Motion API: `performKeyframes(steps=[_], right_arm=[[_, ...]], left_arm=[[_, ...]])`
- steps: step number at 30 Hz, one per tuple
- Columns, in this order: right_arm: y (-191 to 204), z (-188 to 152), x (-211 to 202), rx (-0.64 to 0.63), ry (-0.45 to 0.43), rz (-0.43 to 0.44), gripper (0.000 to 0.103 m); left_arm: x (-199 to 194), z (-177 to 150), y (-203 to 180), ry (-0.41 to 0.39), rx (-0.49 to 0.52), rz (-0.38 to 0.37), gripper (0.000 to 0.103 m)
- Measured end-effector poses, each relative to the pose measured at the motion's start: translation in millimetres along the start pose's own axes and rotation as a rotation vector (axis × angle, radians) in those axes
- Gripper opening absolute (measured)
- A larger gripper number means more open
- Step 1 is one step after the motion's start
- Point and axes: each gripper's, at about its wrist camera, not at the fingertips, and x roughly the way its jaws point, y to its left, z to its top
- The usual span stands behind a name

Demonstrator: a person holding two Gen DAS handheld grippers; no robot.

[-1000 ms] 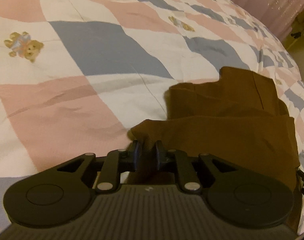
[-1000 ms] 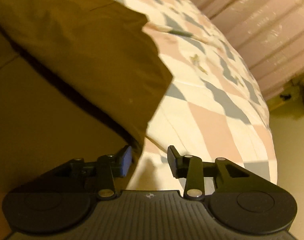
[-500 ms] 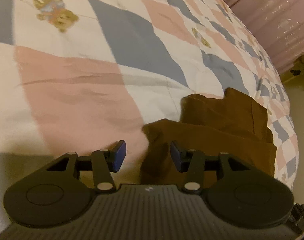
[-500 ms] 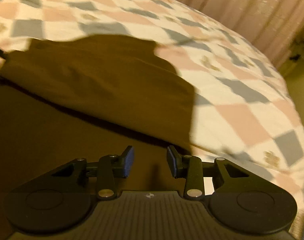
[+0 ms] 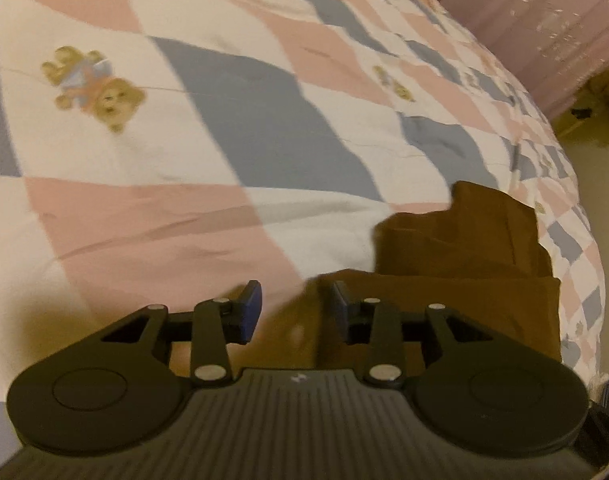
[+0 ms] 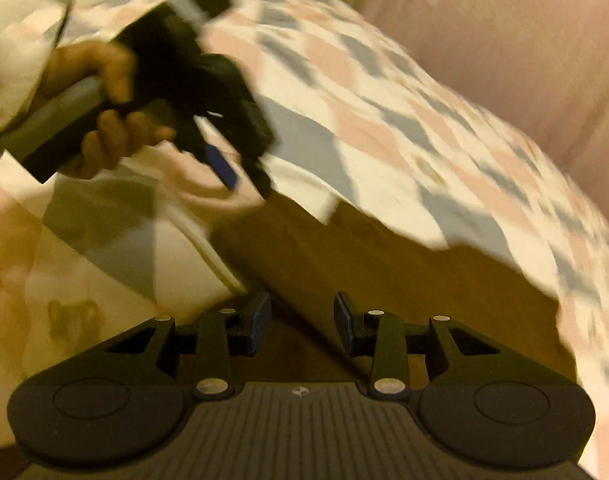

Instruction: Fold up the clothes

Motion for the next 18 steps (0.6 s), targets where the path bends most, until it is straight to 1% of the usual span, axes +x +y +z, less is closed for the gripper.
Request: performKeyframes(steps=[1,4,6,7,8,9,11,13,14,15,16,17,18], right_arm=[[10.8,6.3,8.3,-0.049,-0.009,-0.004,0.036],[40.3,14.4,36.6,-0.218,-0.003,-0.041,0.035],[58.3,14.3,55.2,-0.341,0.020,-0.061,0.032],[65.6,12.0,62.1,-0.398,0.032,-0.068,0.029],[71.8,9.3,67.0,-0.451,0.030,-0.079,0.029],[75.4,7.2,70.5,-0.486,0.023,-0.094,0.029],[78.3,6.8,77.5,-0.517,0.025,-0.114,0.029],[79.3,6.8,84.9,-0.538,0.040,-0.105,0.026],[74.9,8.8,84.8,-0.507,0.041,-0.077,0.007],[70.5,10.8,84.6,-0.476,0.041,-0.050,0.002],[53.1,16.4,79.5,-0.357,0.031,-0.009,0.002],[35.4,22.1,74.4,-0.236,0.021,0.032,0.002],[7.2,26.4,67.3,-0.030,0.008,0.102,0.002]], left_arm=[[-1.9,0.7,2.8,0.003,-0.006,0.001,0.033],[-9.1,0.2,10.0,0.022,-0.022,-0.052,0.033],[-15.1,0.1,14.9,0.029,-0.038,-0.067,0.033],[-16.9,0.2,17.7,0.033,-0.059,-0.078,0.033],[-18.8,0.8,23.1,0.047,-0.092,-0.088,0.033],[-21.3,0.8,28.5,0.055,-0.124,-0.100,0.033],[-28.3,-2.0,38.2,0.058,-0.168,-0.134,0.033],[-33.7,-6.7,44.0,0.058,-0.192,-0.139,0.033],[-36.2,-10.4,47.4,0.061,-0.207,-0.142,0.034],[-37.5,-13.6,49.7,0.067,-0.219,-0.138,0.034],[-38.9,-16.9,51.2,0.073,-0.230,-0.127,0.034],[-40.3,-19.7,51.9,0.076,-0.237,-0.124,0.034],[-41.9,-22.4,51.9,0.079,-0.243,-0.128,0.034]])
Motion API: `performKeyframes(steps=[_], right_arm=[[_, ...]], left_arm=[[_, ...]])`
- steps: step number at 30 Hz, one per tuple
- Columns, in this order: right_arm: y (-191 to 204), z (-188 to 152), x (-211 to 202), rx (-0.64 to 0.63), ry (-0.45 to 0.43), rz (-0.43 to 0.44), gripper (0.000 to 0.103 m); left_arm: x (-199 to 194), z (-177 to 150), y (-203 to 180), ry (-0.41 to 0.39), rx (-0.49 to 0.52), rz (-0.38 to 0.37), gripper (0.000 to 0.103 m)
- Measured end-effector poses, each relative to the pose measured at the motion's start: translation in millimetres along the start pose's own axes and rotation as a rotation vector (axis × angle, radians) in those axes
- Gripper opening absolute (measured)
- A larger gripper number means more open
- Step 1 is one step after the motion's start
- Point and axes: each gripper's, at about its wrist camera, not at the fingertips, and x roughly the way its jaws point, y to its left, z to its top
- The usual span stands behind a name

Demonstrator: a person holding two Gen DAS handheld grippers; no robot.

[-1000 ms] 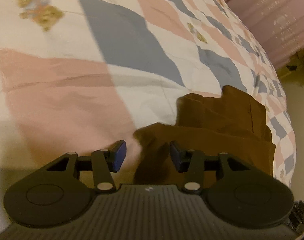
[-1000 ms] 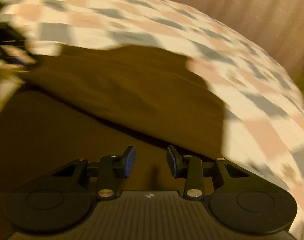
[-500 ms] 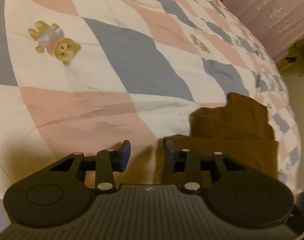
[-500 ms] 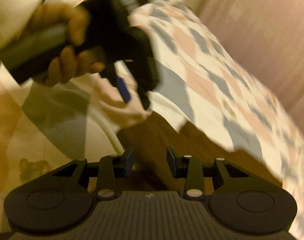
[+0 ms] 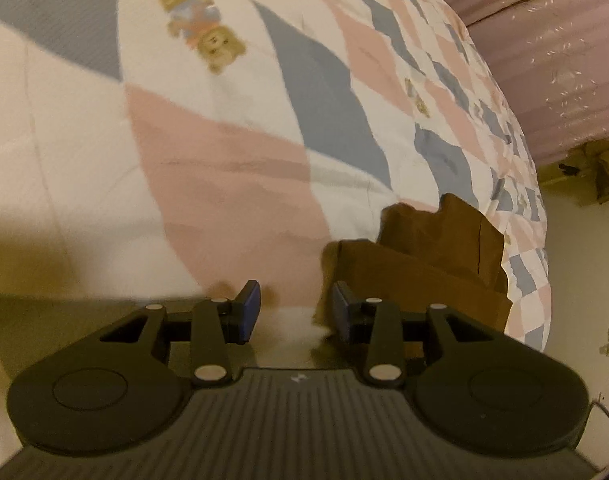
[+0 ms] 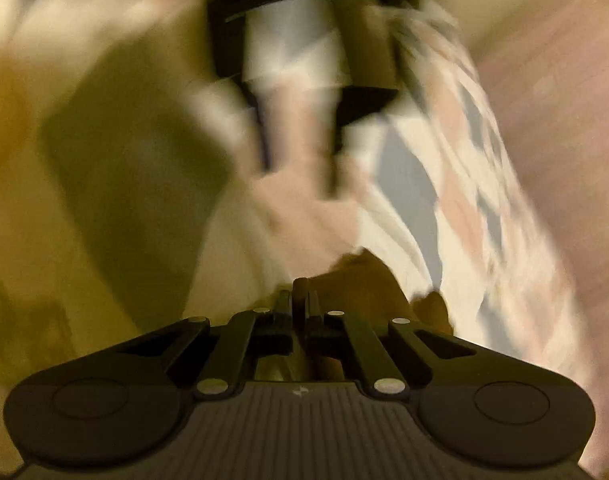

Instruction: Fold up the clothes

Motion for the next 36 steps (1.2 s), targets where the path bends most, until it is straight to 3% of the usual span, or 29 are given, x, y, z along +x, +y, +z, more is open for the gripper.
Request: performKeyframes(steps=[3,6,9,10,12,14,17,19,21,22,23,27,30,33,36], right_arm=[[-86.4,-20.1,-28.5,0.632,-0.093,0.108,0.002],[-154.2,-83.2,-48.1,1.268,-0.157,0.121,0.005],[-174.7,-146.7,-44.3,1.683,-0.146,0.146,0.006],[-174.0,-158.6,-40.7,1.730,-0.123,0.159,0.013],[-177.4,-170.2,-31.4,1.729,-0.060,0.174,0.016],[-178.2,-173.0,-29.5,1.691,-0.051,0.174,0.022],[-186.2,-173.0,-30.7,1.683,-0.127,0.218,0.039],[-183.4,-170.5,-36.7,1.701,-0.158,0.280,0.039],[-190.3,-165.7,-23.6,1.663,-0.113,0.346,0.035],[-192.9,-162.5,-17.6,1.635,-0.086,0.370,0.022],[-194.9,-160.9,-18.8,1.618,-0.091,0.377,0.019],[-201.4,-168.5,-44.6,1.618,-0.131,0.241,0.017],[-207.4,-178.3,-42.1,1.687,-0.120,0.269,0.017],[-211.4,-177.5,-36.5,1.674,-0.080,0.279,0.017],[-213.3,-169.3,-33.8,1.678,-0.075,0.316,0.017]], left_arm=[[0.7,-8.2,-6.3,0.011,-0.003,-0.023,0.034],[8.2,-17.3,-26.1,0.022,0.034,-0.047,0.034],[22.8,-25.3,-52.1,0.033,0.076,-0.078,0.034],[27.6,-27.1,-59.1,0.038,0.088,-0.085,0.035],[39.9,-31.2,-74.3,0.052,0.106,-0.098,0.035],[50.9,-34.1,-87.1,0.068,0.129,-0.095,0.036],[61.0,-36.8,-99.6,0.079,0.162,-0.081,0.036],[66.3,-36.5,-103.3,0.086,0.159,-0.085,0.036],[71.5,-35.8,-107.6,0.086,0.165,-0.081,0.036],[74.3,-35.4,-109.7,0.087,0.168,-0.075,0.036],[76.7,-34.3,-111.4,0.089,0.172,-0.069,0.036],[76.3,-35.5,-122.0,0.087,0.210,-0.080,0.036],[74.8,-51.1,-146.1,0.093,0.389,-0.051,0.036],[79.2,-84.3,-181.9,0.051,0.709,0.087,0.036],[83.3,-113.3,-202.0,0.002,0.930,0.160,0.036]])
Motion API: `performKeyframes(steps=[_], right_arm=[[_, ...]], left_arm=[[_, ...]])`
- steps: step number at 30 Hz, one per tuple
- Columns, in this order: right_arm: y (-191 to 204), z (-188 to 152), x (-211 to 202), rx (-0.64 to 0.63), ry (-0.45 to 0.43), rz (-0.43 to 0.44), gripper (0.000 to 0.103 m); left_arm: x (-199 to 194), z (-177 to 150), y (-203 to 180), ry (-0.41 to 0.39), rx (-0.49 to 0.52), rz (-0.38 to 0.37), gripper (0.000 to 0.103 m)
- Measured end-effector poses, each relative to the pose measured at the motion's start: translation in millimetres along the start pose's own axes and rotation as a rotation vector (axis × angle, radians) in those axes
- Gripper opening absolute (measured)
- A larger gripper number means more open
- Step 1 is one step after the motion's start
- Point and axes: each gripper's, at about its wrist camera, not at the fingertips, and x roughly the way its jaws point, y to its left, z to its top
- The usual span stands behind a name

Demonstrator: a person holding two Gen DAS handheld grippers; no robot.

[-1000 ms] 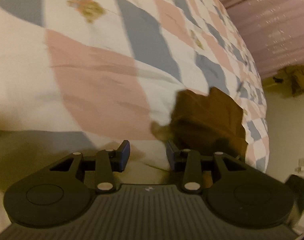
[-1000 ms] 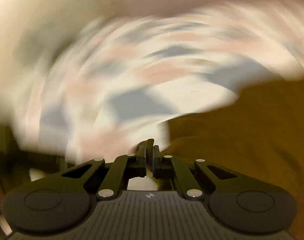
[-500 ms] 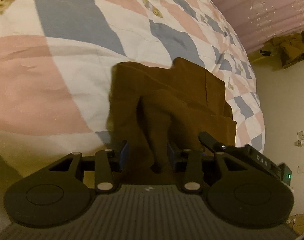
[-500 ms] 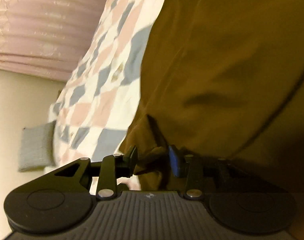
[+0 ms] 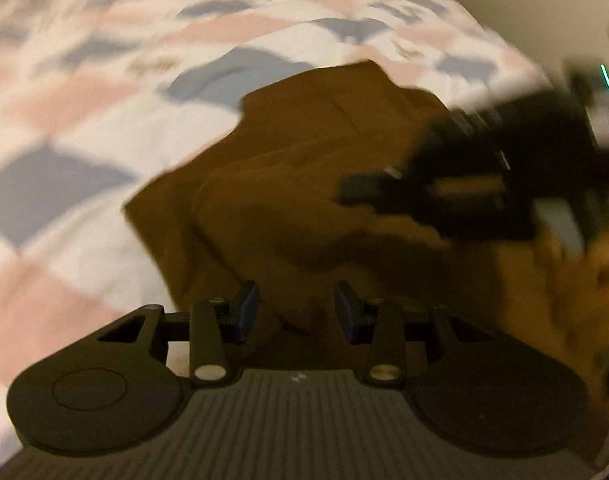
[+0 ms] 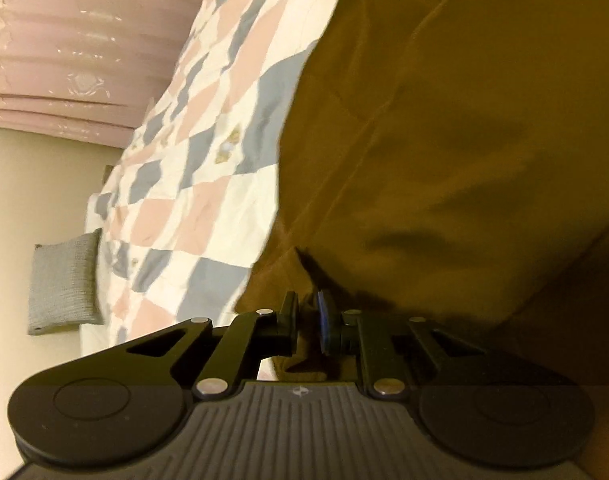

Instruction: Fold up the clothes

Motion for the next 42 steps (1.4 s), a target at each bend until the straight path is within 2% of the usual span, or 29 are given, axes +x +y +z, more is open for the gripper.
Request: performKeyframes(steps=[3,5,7,8,10,12,13,15,16,18,22,23,25,27,29,33,36,39,40,42], right_arm=[[8.3,0.3,2.4,-0.015,0.019,0.015,0.017],[9.2,-1.2,-0.8,-0.025,0.027,0.028,0.017],[14.7,-3.2,-8.6,-0.088,-0.009,0.042,0.017],[19.0,-7.2,-13.0,-0.164,-0.030,0.046,0.017],[30.9,-16.6,-15.2,-0.306,-0.007,-0.036,0.016],[24.2,-19.9,-2.9,-0.327,0.061,-0.141,0.017],[19.3,-20.1,2.9,-0.319,0.088,-0.179,0.019],[12.8,-11.8,4.5,-0.248,0.077,-0.115,0.028],[14.4,-5.8,7.7,-0.225,0.070,-0.083,0.037],[18.2,6.2,18.3,-0.197,0.076,-0.042,0.039],[11.8,20.4,56.2,-0.125,0.165,-0.049,0.039],[10.6,23.7,64.5,-0.106,0.186,-0.026,0.033],[23.5,27.4,69.1,-0.165,0.168,-0.018,0.012],[38.3,29.7,61.1,-0.250,0.139,-0.003,0.011],[42.7,33.0,51.8,-0.252,0.138,0.004,0.011],[46.3,37.6,39.8,-0.272,0.122,-0.005,0.011],[51.4,38.7,39.9,-0.280,0.125,-0.001,0.011],[54.6,37.2,38.2,-0.287,0.132,0.007,0.011],[55.6,36.7,37.6,-0.290,0.134,0.010,0.011],[58.0,36.8,31.4,-0.328,0.106,0.000,0.011]], left_arm=[[7.1,-5.3,-15.8,-0.010,0.128,0.103,0.035],[12.9,-9.8,-24.1,-0.014,0.209,0.167,0.016],[14.0,-17.0,-29.0,-0.022,0.282,0.195,0.003],[10.7,-21.6,-30.3,-0.042,0.307,0.219,0.003],[6.9,-30.2,-28.4,-0.043,0.301,0.253,0.003],[6.6,-39.7,-24.7,-0.021,0.286,0.279,0.004],[9.9,-44.1,-26.7,-0.004,0.316,0.287,0.005],[14.0,-50.7,-31.0,0.010,0.372,0.303,0.006],[13.9,-52.0,-31.9,0.008,0.385,0.302,0.006],[12.8,-51.8,-28.9,0.006,0.369,0.298,0.007],[12.8,-48.4,-28.9,0.000,0.354,0.300,0.008],[12.5,-47.5,-29.7,-0.003,0.356,0.304,0.010],[6.2,-46.3,-30.9,-0.028,0.344,0.294,0.012],[0.5,-43.8,-30.4,-0.055,0.322,0.269,0.018],[-0.1,-42.0,-31.5,-0.063,0.307,0.246,0.025],[-3.7,-35.8,-35.6,-0.076,0.261,0.186,0.025],[-7.8,-32.8,-36.7,-0.074,0.233,0.191,0.025],[-0.2,-30.0,-35.7,-0.043,0.196,0.201,0.015],[2.1,-29.4,-35.7,-0.036,0.184,0.202,0.004],[-3.9,-30.1,-35.6,-0.069,0.169,0.224,0.001]])
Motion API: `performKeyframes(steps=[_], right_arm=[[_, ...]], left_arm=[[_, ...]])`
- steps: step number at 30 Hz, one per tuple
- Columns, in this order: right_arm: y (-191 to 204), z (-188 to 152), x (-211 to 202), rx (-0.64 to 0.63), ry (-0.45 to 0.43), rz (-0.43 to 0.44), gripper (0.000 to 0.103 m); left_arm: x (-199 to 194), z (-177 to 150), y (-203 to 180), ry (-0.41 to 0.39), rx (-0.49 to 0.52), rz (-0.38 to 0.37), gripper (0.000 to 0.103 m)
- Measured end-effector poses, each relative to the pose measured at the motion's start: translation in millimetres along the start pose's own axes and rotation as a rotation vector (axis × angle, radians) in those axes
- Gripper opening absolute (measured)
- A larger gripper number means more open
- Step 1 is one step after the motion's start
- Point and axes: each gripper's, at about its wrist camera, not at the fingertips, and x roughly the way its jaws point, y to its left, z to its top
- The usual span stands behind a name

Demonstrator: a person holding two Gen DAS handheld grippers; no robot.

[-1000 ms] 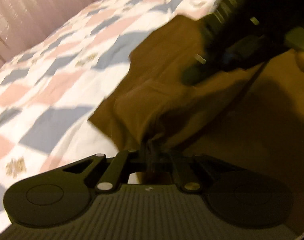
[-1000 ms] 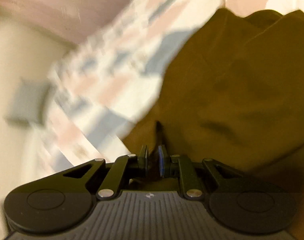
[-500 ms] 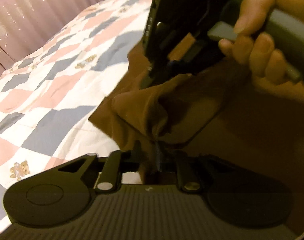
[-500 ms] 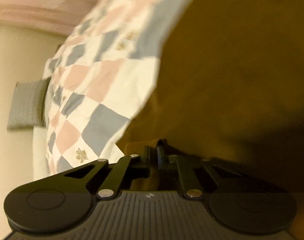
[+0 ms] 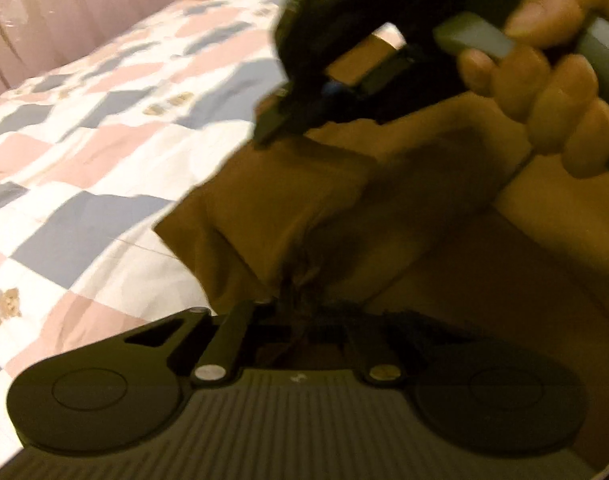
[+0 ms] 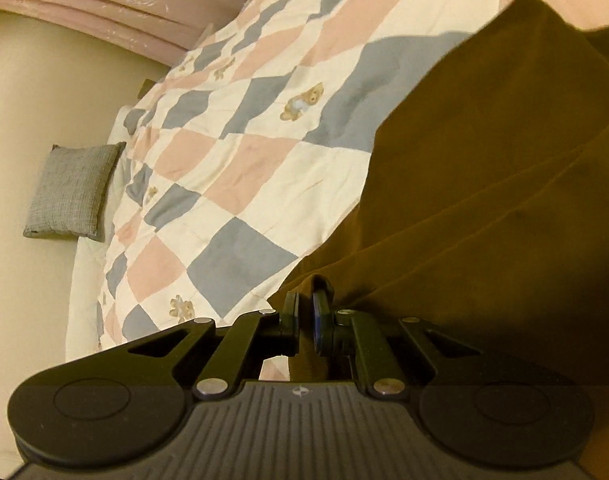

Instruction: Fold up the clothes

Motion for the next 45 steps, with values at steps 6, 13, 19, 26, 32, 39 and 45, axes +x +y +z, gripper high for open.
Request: performKeyframes(steps=[6,13,19,26,32,39,45], right_arm=[[-19.8,-3.6,7.8,-0.109,-0.003,-0.178,0.011],[-5.2,-13.0,-5.3,-0.231,-0.070,-0.252,0.018],[13.7,-52.0,-13.6,-0.415,0.011,-0.219,0.018],[-1.8,-53.1,-39.6,-0.442,-0.011,-0.350,0.017],[-50.2,-3.8,-106.5,-0.468,-0.189,-0.566,0.022],[-118.2,30.4,-112.0,-0.513,-0.060,-0.658,0.042],[-94.8,12.1,-152.1,-0.490,-0.188,-0.616,0.041]], left_arm=[[-12.6,-17.2,-18.1,-0.002,0.131,0.109,0.002],[-33.3,-22.6,-22.0,-0.007,0.191,0.152,0.035],[-43.5,-0.9,-0.4,-0.093,0.107,0.124,0.007],[-0.9,7.2,-9.5,0.000,0.182,0.103,0.008],[1.1,15.6,23.0,-0.055,0.073,0.105,0.010],[66.0,24.7,17.9,0.044,0.087,0.068,0.013],[31.1,40.6,36.9,-0.011,-0.122,0.033,0.013]])
